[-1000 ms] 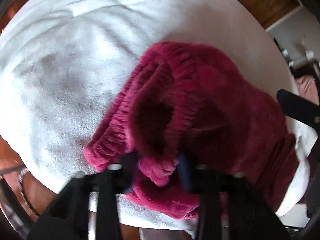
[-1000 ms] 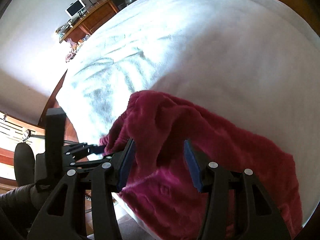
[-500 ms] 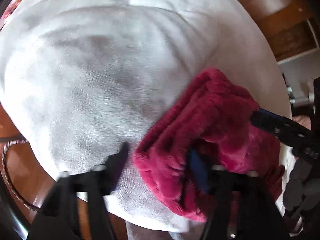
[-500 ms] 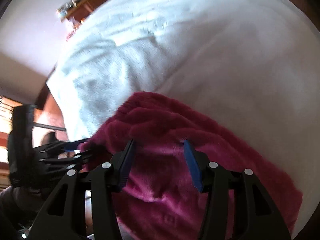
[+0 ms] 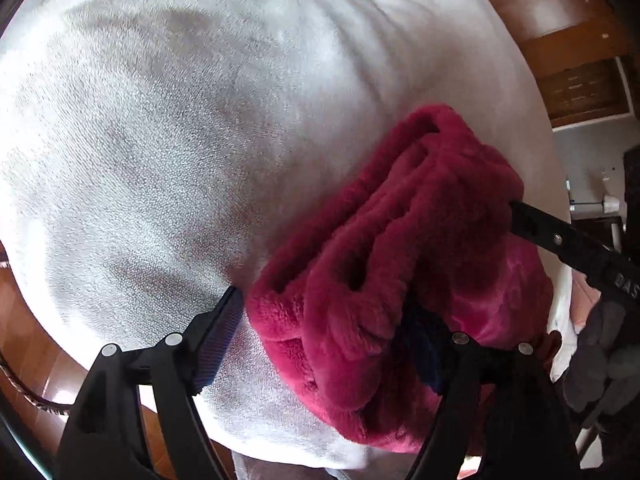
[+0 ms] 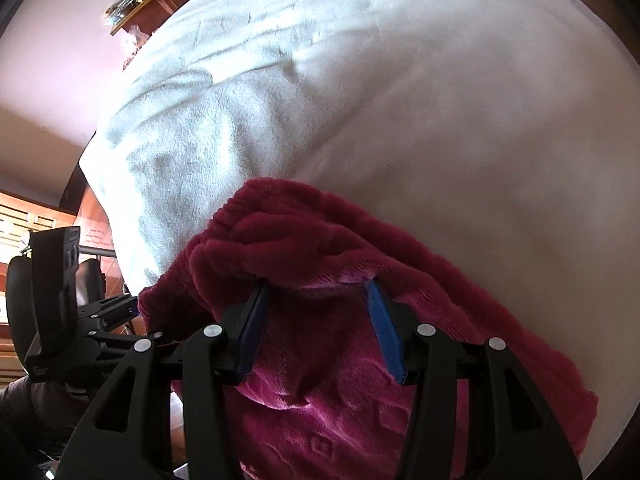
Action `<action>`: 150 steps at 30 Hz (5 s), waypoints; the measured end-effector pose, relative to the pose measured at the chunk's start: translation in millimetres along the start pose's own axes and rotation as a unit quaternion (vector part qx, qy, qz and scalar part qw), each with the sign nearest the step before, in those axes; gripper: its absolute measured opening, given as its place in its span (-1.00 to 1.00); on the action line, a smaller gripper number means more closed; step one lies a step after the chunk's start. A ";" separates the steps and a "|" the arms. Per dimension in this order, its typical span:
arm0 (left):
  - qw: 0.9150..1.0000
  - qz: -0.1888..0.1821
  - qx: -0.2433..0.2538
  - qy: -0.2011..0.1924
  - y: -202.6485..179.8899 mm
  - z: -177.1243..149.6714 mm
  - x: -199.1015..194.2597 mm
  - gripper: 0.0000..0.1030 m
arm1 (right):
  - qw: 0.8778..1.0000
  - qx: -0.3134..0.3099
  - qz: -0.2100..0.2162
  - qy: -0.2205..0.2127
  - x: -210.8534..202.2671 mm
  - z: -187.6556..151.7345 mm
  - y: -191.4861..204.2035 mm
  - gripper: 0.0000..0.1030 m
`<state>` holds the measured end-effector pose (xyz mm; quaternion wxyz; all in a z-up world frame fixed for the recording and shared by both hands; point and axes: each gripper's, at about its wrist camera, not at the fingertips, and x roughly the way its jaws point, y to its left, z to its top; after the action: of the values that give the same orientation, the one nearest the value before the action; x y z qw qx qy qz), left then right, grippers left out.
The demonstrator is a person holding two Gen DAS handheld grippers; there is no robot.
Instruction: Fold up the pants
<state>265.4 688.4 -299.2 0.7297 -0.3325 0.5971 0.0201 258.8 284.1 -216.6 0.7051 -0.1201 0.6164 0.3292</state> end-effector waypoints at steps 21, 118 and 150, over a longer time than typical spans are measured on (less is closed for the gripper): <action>0.998 -0.041 0.026 -0.032 -44.0 -6.2 -49.2 -0.40 | 0.993 0.109 0.025 -0.036 -35.2 -12.7 -45.7 0.00; 0.883 -0.027 0.465 0.053 -403.5 -208.5 48.1 0.27 | 0.914 0.354 -0.029 -0.194 -194.4 -414.7 -234.1 0.26; 0.842 -0.011 0.528 0.108 -442.9 -162.1 123.4 0.52 | 0.822 0.536 -0.021 -0.193 -194.1 -498.3 -220.4 0.26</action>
<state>350.5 215.9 -214.7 0.7262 0.0966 0.5882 -0.3426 -4.6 -230.1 -189.9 0.7696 0.3298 0.5443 -0.0515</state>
